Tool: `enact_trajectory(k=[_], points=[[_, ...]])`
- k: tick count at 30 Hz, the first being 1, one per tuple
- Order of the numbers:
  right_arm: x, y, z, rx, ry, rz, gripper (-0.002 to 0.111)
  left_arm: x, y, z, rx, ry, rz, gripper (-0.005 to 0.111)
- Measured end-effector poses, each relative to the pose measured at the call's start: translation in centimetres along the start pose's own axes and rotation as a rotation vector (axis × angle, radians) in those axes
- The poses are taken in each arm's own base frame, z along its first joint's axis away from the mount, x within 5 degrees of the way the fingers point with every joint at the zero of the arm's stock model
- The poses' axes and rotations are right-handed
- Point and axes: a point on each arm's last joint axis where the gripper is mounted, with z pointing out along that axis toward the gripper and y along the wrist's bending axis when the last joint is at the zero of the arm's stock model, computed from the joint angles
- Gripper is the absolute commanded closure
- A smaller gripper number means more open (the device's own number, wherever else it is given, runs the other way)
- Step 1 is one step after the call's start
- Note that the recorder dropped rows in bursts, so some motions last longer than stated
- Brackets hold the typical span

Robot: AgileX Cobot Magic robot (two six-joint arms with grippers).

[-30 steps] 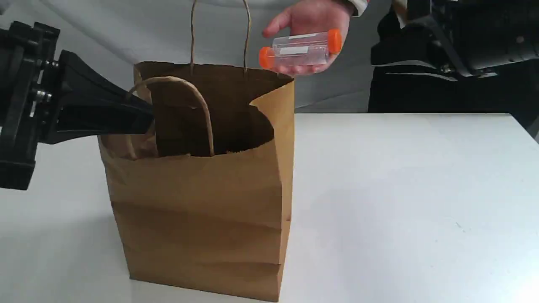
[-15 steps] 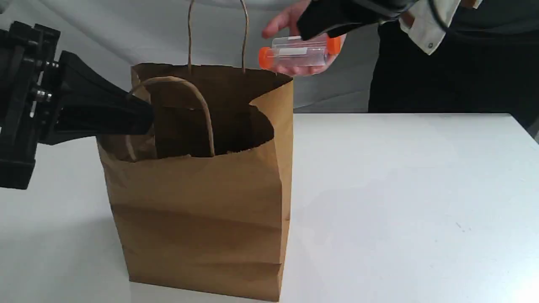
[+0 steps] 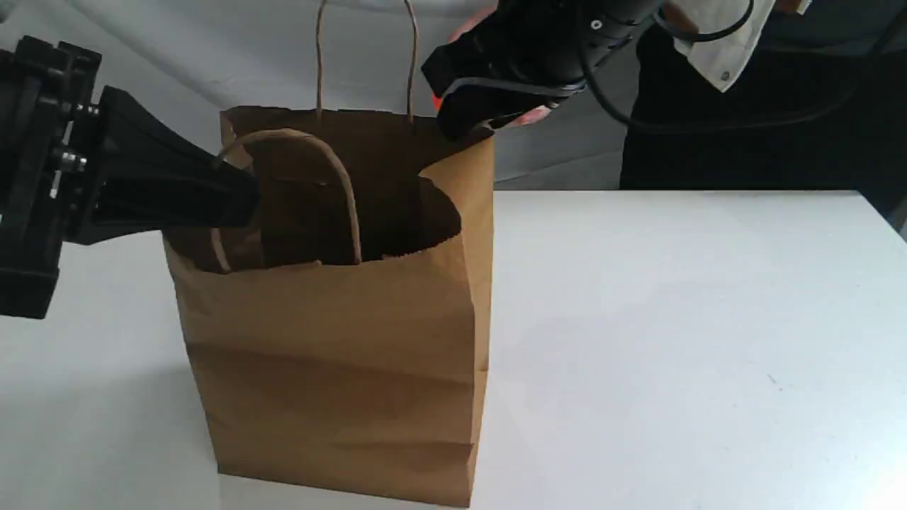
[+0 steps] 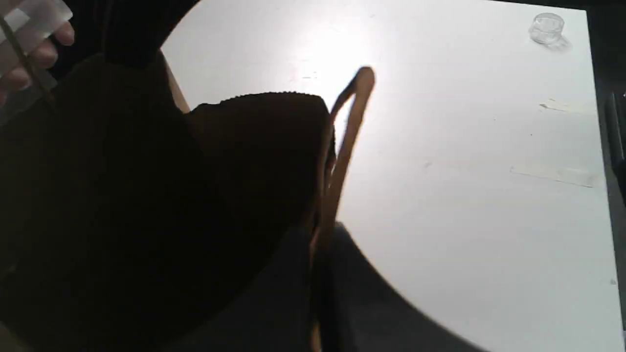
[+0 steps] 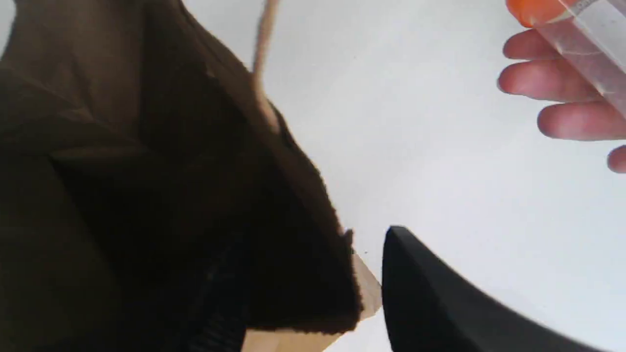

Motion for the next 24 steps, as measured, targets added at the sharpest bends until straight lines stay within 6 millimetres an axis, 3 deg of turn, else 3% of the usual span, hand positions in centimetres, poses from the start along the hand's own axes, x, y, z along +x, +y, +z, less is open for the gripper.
enact_trajectory(k=[9, 11, 14, 15, 24], points=[[-0.2, -0.7, 2.0, 0.017, -0.018, 0.01, 0.067, 0.0, 0.0, 0.0, 0.0, 0.0, -0.012, 0.107], [0.0, -0.9, 2.9, 0.015, -0.003, 0.014, 0.075, 0.0, 0.0, 0.0, 0.0, 0.0, -0.014, 0.107], [0.1, -1.0, 3.7, 0.003, 0.008, 0.025, 0.106, 0.0, 0.0, 0.0, 0.0, 0.0, -0.015, 0.107], [0.0, -0.9, 3.6, -0.006, 0.0, 0.031, 0.108, 0.0, 0.0, 0.0, 0.0, 0.0, -0.015, 0.107], [-0.3, -1.1, 3.4, -0.089, -0.052, 0.117, 0.108, -0.2, -0.1, 0.0, 0.016, -0.023, -0.025, 0.107]])
